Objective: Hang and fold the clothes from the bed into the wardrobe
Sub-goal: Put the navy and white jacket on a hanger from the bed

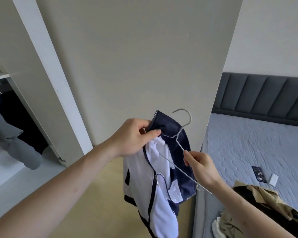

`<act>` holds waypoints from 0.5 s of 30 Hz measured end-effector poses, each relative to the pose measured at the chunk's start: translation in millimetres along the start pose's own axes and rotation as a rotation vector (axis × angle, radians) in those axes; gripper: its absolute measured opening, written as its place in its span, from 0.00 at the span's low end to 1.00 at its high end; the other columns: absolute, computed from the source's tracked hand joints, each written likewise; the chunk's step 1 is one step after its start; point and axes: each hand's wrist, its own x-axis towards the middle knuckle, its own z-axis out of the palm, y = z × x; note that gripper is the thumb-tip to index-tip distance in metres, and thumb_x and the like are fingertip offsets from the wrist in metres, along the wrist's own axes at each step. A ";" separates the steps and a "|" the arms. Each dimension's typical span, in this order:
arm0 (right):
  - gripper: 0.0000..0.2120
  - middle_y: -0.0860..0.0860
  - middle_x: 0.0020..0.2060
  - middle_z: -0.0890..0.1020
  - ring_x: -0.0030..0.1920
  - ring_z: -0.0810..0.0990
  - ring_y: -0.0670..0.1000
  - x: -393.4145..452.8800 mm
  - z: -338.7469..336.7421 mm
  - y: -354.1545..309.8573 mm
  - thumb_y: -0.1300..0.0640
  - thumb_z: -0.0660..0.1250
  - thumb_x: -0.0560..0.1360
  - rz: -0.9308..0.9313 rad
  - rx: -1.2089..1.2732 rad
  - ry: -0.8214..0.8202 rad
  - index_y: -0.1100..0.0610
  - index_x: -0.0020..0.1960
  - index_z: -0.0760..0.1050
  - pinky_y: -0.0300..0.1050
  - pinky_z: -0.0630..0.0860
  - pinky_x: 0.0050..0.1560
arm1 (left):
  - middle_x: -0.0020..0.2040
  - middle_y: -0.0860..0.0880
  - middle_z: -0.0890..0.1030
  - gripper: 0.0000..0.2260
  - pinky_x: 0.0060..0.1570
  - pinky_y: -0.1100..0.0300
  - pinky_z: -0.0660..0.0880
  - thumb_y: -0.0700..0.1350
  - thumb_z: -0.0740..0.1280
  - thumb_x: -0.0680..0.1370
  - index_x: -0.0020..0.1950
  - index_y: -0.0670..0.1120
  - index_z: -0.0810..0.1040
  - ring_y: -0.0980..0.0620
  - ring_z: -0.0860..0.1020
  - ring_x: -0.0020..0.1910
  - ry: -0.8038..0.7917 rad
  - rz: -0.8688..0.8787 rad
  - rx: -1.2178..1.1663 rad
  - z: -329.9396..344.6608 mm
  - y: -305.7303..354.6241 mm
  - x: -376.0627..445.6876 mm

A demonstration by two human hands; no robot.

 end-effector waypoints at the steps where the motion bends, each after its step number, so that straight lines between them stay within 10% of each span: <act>1: 0.24 0.48 0.25 0.63 0.30 0.60 0.49 -1.2 0.1 0.3 0.41 0.61 0.81 -0.007 0.024 0.023 0.53 0.31 0.68 0.39 0.58 0.30 | 0.32 0.51 0.77 0.11 0.37 0.56 0.72 0.57 0.71 0.79 0.42 0.52 0.83 0.54 0.73 0.32 -0.046 0.004 0.091 0.7 1.3 -3.5; 5: 0.25 0.48 0.27 0.62 0.31 0.58 0.50 -4.2 1.3 0.4 0.39 0.61 0.79 -0.022 0.134 0.087 0.53 0.31 0.63 0.40 0.56 0.31 | 0.50 0.61 0.78 0.08 0.49 0.65 0.72 0.55 0.72 0.72 0.50 0.63 0.84 0.61 0.77 0.52 -0.325 0.036 0.299 -5.8 13.8 -10.6; 10: 0.26 0.47 0.27 0.61 0.29 0.58 0.47 -2.6 -2.8 -7.0 0.40 0.61 0.79 -0.070 0.202 0.081 0.56 0.31 0.62 0.37 0.57 0.28 | 0.57 0.59 0.76 0.17 0.66 0.56 0.67 0.43 0.69 0.73 0.60 0.57 0.81 0.55 0.73 0.61 0.017 0.315 0.463 -27.8 19.0 25.9; 12: 0.27 0.46 0.26 0.62 0.29 0.59 0.46 -1.3 -4.9 -11.7 0.41 0.62 0.81 -0.110 0.211 0.080 0.58 0.32 0.63 0.34 0.58 0.29 | 0.62 0.59 0.76 0.17 0.71 0.54 0.62 0.51 0.70 0.77 0.65 0.58 0.78 0.55 0.71 0.65 -0.070 0.287 0.663 -33.5 14.7 48.0; 15: 0.27 0.45 0.26 0.62 0.29 0.59 0.46 2.3 -8.7 -16.5 0.41 0.62 0.81 -0.139 0.223 0.096 0.59 0.32 0.64 0.34 0.58 0.30 | 0.43 0.59 0.79 0.15 0.56 0.50 0.72 0.65 0.60 0.81 0.46 0.58 0.77 0.55 0.76 0.49 -0.207 0.182 0.803 -32.8 7.7 68.7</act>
